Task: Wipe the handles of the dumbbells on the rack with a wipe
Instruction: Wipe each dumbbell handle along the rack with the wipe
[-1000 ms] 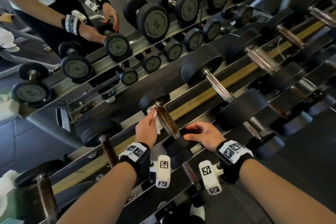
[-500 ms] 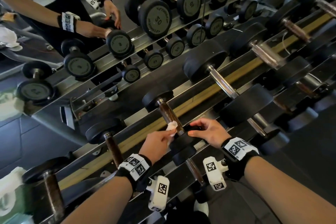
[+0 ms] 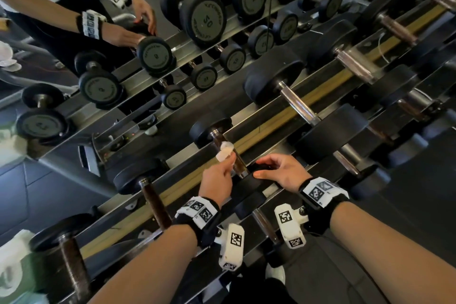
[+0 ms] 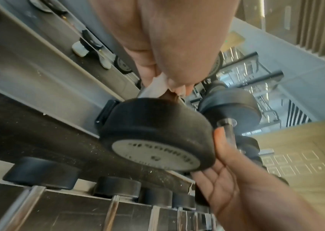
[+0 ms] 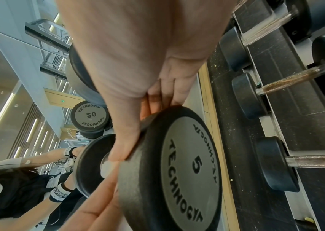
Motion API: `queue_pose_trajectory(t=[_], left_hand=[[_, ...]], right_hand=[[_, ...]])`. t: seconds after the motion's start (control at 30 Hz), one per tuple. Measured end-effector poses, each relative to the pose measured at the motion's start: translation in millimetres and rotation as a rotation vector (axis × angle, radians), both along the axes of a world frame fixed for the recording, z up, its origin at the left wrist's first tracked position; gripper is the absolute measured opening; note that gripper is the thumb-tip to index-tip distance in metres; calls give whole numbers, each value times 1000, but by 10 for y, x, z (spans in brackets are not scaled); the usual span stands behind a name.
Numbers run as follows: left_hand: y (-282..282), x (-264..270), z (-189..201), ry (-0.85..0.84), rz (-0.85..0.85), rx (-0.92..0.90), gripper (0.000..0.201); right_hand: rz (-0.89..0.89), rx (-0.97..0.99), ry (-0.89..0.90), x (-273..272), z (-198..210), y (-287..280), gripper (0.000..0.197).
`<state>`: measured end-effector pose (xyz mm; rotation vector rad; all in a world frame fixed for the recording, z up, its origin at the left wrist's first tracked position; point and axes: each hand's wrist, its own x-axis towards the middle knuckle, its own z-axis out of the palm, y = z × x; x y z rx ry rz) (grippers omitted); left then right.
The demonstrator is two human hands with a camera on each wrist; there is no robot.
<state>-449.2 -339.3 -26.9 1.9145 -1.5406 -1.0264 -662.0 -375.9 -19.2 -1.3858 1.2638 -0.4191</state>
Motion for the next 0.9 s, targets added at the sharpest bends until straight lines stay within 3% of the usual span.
queue_pose_trajectory(t=[0.2, 0.33, 0.4, 0.5, 0.6, 0.73, 0.8, 0.9], left_hand=[[162, -18, -19, 5, -142, 44, 37], [127, 157, 205, 39, -189, 33, 38], [31, 254, 344, 3, -144, -67, 41], [-197, 327, 466, -177, -150, -291, 49], [-375, 269, 472, -329, -335, -279, 48], [-352, 255, 265, -723, -679, -382, 52], [-334, 309, 200, -710, -827, -327, 56], [-305, 375, 152, -826, -968, -337, 62]], right_hand=[[-30, 9, -15, 5, -18, 17, 35], [-80, -1, -49, 5, -58, 79, 37], [-101, -13, -58, 7, -82, 100, 37], [-136, -19, -89, 15, -110, 113, 33], [-162, -12, -109, 22, -134, 121, 33], [-179, -47, -103, 42, -128, 139, 34], [-174, -62, -99, 40, -111, 145, 35], [-169, -62, -113, 34, -69, 142, 37]])
